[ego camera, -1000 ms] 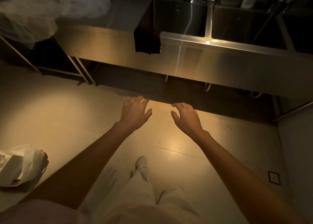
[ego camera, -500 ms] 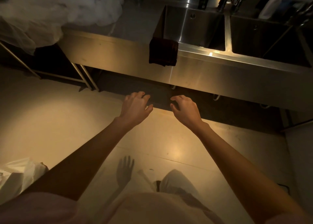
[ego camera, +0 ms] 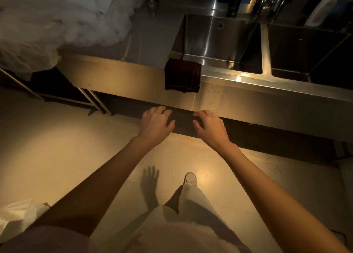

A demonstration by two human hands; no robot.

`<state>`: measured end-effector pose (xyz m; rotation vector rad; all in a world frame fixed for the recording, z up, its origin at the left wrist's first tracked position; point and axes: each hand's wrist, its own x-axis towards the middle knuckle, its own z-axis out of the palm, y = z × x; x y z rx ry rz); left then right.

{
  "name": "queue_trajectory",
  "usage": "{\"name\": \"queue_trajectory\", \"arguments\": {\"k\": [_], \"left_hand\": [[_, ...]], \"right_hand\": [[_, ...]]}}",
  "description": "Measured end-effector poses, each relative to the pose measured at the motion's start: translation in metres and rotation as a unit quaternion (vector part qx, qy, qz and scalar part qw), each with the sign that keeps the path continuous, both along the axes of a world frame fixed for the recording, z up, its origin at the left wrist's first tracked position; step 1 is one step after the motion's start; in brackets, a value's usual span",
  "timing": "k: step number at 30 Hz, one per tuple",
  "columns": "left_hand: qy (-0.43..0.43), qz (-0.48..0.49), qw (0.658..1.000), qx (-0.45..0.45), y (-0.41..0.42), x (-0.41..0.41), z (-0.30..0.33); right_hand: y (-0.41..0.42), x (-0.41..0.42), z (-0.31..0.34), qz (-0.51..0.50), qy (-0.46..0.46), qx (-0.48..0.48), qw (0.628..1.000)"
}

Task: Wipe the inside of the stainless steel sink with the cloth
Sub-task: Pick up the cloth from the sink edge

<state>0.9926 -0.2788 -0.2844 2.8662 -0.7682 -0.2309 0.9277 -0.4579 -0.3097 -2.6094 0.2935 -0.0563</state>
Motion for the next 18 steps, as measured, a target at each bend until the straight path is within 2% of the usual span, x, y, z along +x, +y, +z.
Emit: {"name": "queue_trajectory", "arguments": {"k": [9,18], "left_hand": [[-0.019,-0.018,0.999,0.023,-0.085,0.086,0.008],[-0.011,-0.009,1.0,0.028,-0.111,0.145,0.003]], "right_hand": [[-0.087,0.085,0.001,-0.002,0.011,0.01,1.0],[-0.116,0.14,-0.002,0.007,0.011,0.026,1.0]]}}
